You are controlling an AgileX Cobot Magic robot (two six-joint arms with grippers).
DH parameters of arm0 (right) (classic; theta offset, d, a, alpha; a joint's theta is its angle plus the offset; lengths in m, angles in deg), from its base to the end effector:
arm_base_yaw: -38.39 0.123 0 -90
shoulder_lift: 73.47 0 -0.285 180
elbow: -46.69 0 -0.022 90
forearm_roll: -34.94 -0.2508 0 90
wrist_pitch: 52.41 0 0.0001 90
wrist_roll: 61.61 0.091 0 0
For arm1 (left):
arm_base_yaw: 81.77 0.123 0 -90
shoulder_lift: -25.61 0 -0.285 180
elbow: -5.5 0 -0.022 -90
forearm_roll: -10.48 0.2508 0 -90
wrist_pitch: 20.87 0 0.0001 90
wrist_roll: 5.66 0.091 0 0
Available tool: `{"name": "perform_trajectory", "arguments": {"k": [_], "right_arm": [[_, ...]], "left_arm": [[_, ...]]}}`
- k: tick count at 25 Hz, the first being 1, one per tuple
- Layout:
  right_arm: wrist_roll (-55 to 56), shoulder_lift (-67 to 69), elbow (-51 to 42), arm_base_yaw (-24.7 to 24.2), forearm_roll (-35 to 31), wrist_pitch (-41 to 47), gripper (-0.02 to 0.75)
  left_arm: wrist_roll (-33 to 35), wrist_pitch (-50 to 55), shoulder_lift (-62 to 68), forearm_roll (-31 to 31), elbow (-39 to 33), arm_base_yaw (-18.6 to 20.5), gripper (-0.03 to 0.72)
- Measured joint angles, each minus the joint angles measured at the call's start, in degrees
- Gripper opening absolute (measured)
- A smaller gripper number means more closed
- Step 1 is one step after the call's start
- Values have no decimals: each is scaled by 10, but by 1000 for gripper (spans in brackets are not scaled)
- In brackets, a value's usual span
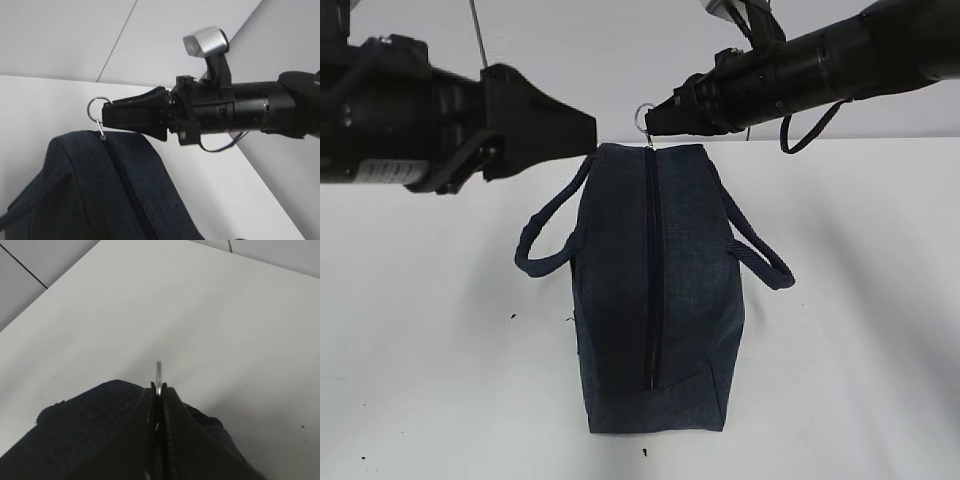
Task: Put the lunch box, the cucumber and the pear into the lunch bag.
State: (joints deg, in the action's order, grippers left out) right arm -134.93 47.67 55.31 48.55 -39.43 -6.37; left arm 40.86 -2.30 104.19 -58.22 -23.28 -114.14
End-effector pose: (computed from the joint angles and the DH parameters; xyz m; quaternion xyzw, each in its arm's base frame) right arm 0.4210 0.1396 0.2507 -0.2739 0.8047 0.3530 0.3910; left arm 0.2124 -0.1667 0.3127 0.1624 0.8187 -0.3539 0.4221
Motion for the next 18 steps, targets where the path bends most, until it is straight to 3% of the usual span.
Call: {"name": "perform_trajectory", "arguments": {"k": [5, 10, 18], "right_arm": [[0, 0, 0, 0, 0, 1, 6], [0, 0, 0, 0, 0, 6, 6], [0, 0, 0, 0, 0, 9, 6]], "left_arm": [[-29, 75, 97, 10, 90, 63, 446], [-108, 195, 191, 95, 183, 127, 445], [-175, 277, 269, 181, 276, 134, 442]]}}
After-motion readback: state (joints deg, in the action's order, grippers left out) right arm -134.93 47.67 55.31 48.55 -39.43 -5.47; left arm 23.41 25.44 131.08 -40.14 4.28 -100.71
